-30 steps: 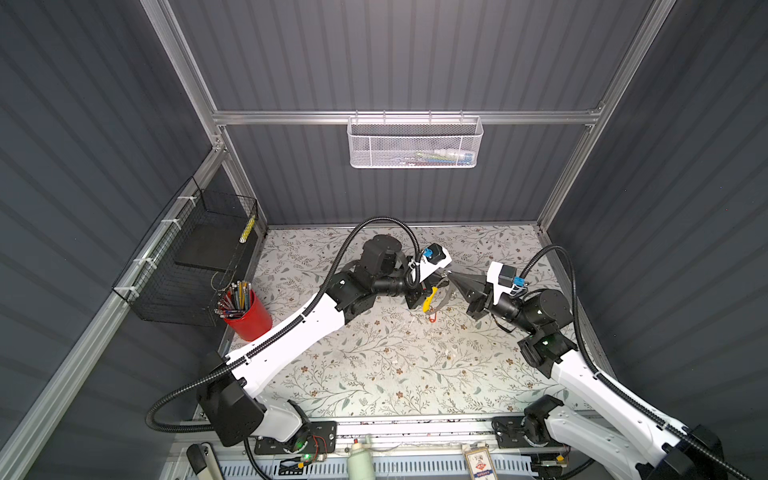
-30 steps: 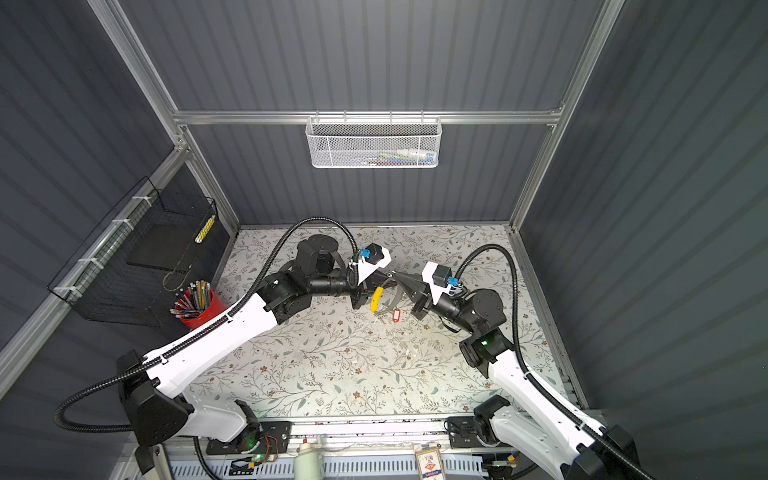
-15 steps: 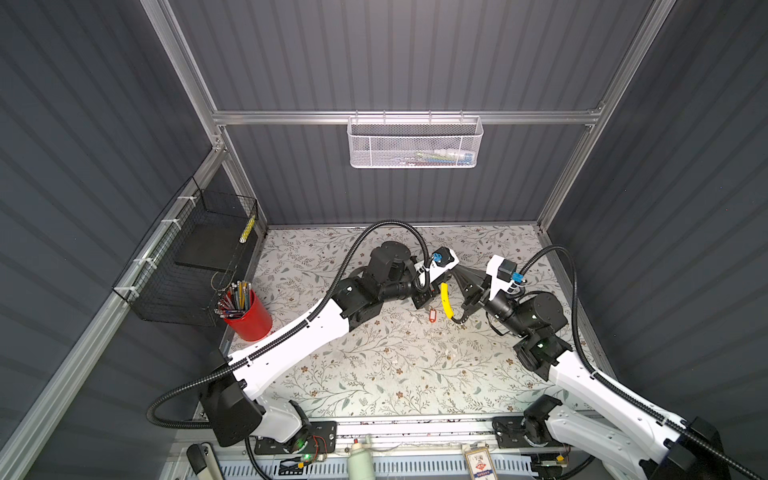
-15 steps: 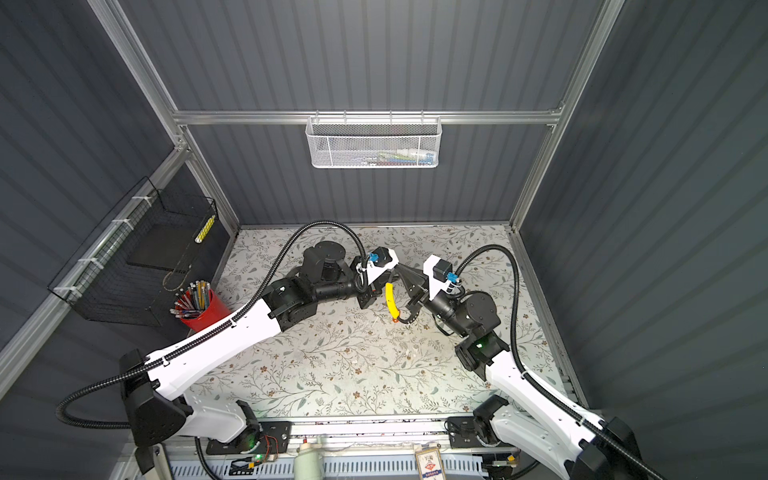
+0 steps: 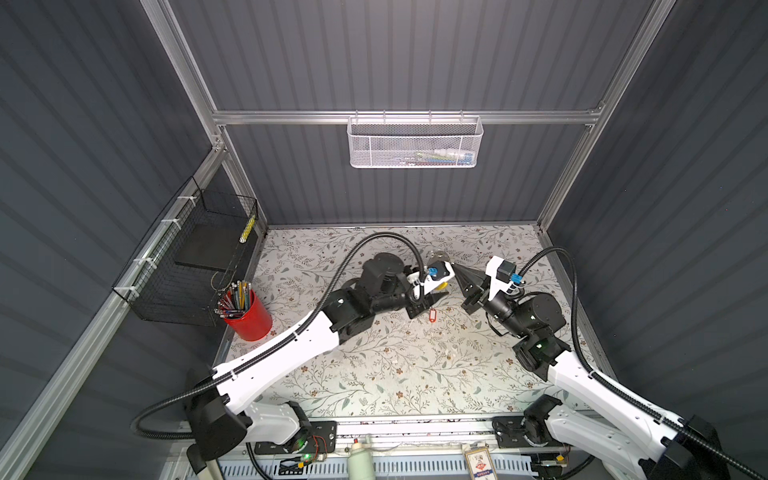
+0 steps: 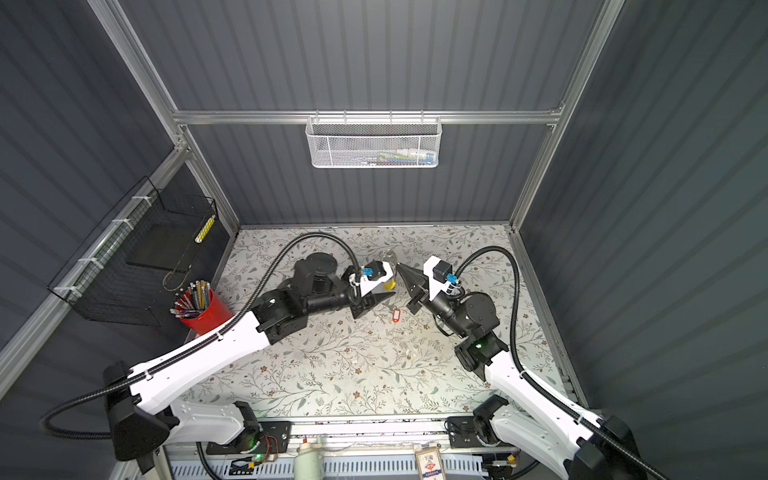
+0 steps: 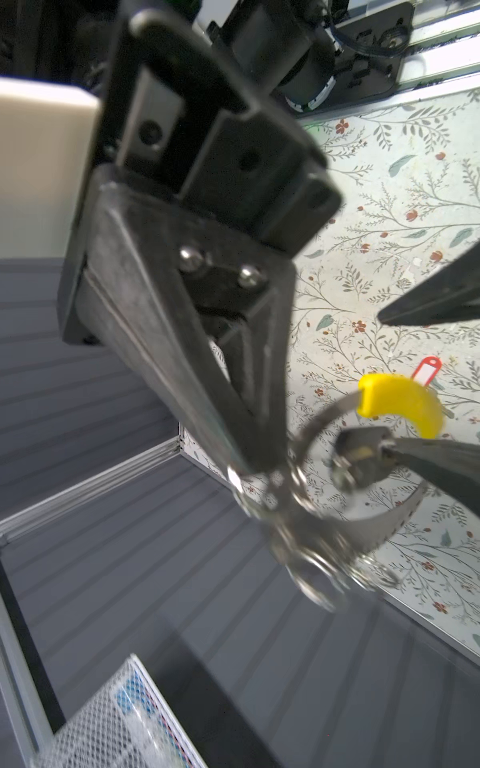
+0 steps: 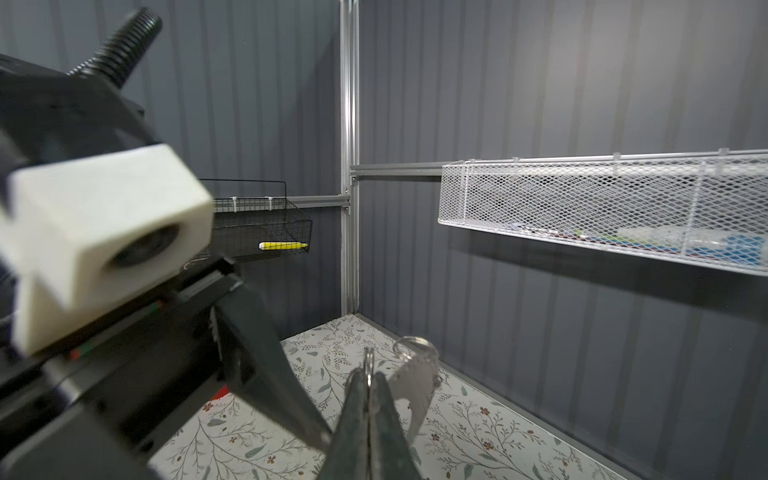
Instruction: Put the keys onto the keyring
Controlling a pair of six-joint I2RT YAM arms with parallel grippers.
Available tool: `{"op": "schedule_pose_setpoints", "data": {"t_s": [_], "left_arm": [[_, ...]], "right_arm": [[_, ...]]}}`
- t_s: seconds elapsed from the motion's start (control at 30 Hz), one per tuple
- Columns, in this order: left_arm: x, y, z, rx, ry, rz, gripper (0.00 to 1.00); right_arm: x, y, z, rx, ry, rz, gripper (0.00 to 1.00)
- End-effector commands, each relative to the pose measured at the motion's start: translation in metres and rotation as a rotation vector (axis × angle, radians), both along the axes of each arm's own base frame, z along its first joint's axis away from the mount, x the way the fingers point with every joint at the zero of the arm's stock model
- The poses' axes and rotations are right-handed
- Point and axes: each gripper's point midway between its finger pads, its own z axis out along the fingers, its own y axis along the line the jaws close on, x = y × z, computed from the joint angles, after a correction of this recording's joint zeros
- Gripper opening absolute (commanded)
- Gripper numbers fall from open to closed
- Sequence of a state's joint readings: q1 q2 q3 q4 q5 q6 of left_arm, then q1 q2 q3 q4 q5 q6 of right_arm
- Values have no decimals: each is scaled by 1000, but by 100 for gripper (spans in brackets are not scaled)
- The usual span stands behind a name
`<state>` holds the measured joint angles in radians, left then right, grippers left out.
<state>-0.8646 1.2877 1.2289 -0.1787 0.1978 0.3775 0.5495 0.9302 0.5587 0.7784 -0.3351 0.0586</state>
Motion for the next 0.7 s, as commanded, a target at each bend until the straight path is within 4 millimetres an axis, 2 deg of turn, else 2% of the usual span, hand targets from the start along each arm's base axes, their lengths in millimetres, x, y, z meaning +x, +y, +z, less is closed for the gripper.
{"op": "schedule_pose_setpoints", "data": {"t_s": [0.0, 0.17, 0.4, 0.67], "left_arm": [[2, 26, 25, -89, -12, -56, 46], [-7, 26, 32, -47, 0, -180, 44], [-29, 14, 45, -85, 48, -368, 40], [-31, 11, 40, -81, 66, -396, 35]], "right_arm": [[-21, 9, 11, -20, -81, 118, 0], [-29, 18, 6, -58, -109, 214, 0], [-42, 27, 6, -62, -139, 323, 0], [-53, 28, 13, -46, -181, 377, 0]]}}
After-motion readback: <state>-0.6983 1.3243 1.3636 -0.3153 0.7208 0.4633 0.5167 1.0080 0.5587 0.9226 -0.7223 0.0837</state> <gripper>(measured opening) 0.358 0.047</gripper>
